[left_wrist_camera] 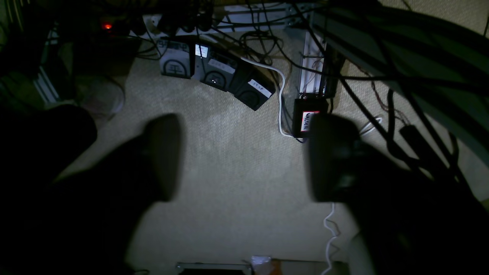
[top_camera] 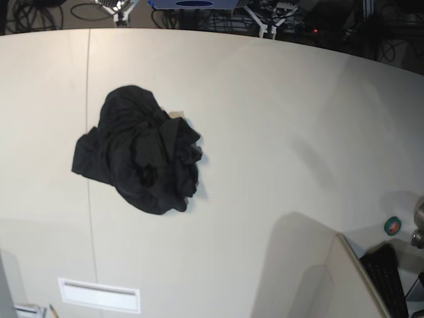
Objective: Layout the t-shirt on the table in an organized manner, then fold the t-shirt properly
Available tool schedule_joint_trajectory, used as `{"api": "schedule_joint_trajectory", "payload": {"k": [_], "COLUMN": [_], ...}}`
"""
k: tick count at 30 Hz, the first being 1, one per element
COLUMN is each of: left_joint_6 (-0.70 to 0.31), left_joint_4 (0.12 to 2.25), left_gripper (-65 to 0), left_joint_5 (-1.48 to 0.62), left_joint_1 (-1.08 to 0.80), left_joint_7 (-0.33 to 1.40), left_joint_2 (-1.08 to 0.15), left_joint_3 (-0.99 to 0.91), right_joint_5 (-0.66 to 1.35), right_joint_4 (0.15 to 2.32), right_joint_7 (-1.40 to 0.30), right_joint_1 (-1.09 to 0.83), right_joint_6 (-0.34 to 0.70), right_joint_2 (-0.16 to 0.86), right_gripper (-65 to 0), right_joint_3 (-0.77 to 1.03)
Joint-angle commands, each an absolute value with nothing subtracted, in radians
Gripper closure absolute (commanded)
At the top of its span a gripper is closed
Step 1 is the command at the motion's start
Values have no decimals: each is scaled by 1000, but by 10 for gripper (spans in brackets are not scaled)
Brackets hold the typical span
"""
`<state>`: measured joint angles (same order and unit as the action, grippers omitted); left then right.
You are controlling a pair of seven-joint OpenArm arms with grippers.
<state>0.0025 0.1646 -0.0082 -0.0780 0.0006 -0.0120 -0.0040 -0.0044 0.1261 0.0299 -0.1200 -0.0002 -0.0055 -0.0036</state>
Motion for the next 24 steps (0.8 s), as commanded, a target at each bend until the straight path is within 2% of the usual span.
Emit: {"api": "schedule_joint_trajectory", "payload": {"k": [1,3,24], "left_joint_6": [5,5,8], "left_joint_4": [168,168,199], "left_gripper": [-268,-2,0], "left_joint_5": [-5,-5,-7], "left_joint_1": [-85,-85,-127], "left_joint_7": [1,1,-7], "left_joint_2": [-15,-15,-27], "left_joint_3": [-5,-5,-8], "right_joint_5": [-4,-4,-4], "right_joint_4": [130,131,150], "right_joint_7": [31,35,38], "right_joint_1": [-125,-125,-143], "right_joint_6": [-5,-5,-5], "right_joint_2": [-4,-4,5], "right_gripper": [0,0,0], "right_joint_3": [-2,-2,-4]}}
